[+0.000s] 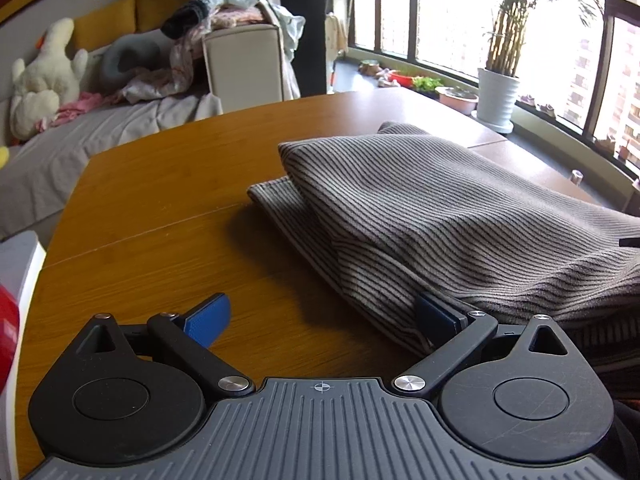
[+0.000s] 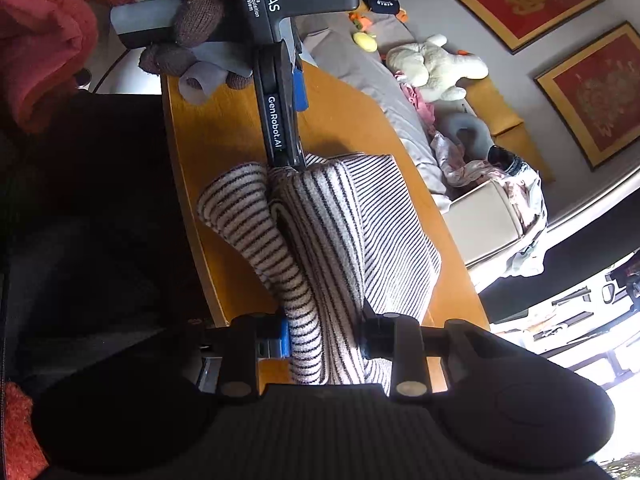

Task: Fold clothes

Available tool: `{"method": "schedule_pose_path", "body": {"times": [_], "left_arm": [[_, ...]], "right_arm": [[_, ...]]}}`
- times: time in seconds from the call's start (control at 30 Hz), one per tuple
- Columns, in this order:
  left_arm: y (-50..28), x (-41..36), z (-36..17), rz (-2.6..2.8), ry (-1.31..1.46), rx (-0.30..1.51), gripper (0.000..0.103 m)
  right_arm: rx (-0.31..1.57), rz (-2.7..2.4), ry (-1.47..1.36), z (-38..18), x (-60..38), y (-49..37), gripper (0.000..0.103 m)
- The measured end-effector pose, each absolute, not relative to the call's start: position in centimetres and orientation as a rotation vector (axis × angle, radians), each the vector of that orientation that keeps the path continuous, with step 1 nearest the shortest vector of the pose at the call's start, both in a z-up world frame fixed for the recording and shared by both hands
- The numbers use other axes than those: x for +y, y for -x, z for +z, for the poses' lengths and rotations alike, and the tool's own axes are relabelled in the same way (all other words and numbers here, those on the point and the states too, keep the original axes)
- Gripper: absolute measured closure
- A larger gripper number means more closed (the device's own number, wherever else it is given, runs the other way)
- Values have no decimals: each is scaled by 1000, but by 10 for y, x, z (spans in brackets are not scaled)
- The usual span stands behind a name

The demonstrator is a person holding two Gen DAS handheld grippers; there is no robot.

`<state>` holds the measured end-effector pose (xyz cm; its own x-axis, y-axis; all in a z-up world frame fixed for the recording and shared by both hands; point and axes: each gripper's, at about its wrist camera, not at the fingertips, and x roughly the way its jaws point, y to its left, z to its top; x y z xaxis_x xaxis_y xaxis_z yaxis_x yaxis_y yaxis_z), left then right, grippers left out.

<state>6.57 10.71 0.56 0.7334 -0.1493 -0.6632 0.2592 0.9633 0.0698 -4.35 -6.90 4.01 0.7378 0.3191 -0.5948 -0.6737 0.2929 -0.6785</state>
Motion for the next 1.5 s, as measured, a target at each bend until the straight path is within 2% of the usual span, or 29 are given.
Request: {"method": "schedule_pose_path", "body": {"times": [0.37,0.43,0.5,0.57,0.83,1.0,1.1,1.17,1.27,1.4,1.5], "left_arm": [[-77,113,40,-228,-93,586,2],[-89,111,37,-226,-104,590,4],[-101,107,31,-233,-118,608,17],[-112,103,22,-252,-144,632,23],[-128,127,3,-378,-48,662,23],[-130,135,0,-411,-30,675,23],[-129,139,-1,-410,-30,678,23],[-128,143,0,-406,-20,684,23],[-125,151,10,-400,-32,674,23],[-117,160,42,-350,-73,586,23],[-112,164,71,-342,-55,489,20]], "right_arm": [[349,716,1206,60,-74,40,76],[334,724,1244,67,-75,39,76],[287,693,1277,90,-74,28,76],[269,719,1271,94,-63,-1,76],[207,844,1237,99,-15,-124,74],[264,941,1182,64,13,-176,73],[295,958,1076,65,18,-192,66],[295,937,1024,71,15,-196,49],[274,889,943,84,3,-198,35],[243,806,812,104,-19,-203,27],[247,755,574,126,-55,-208,23]]}}
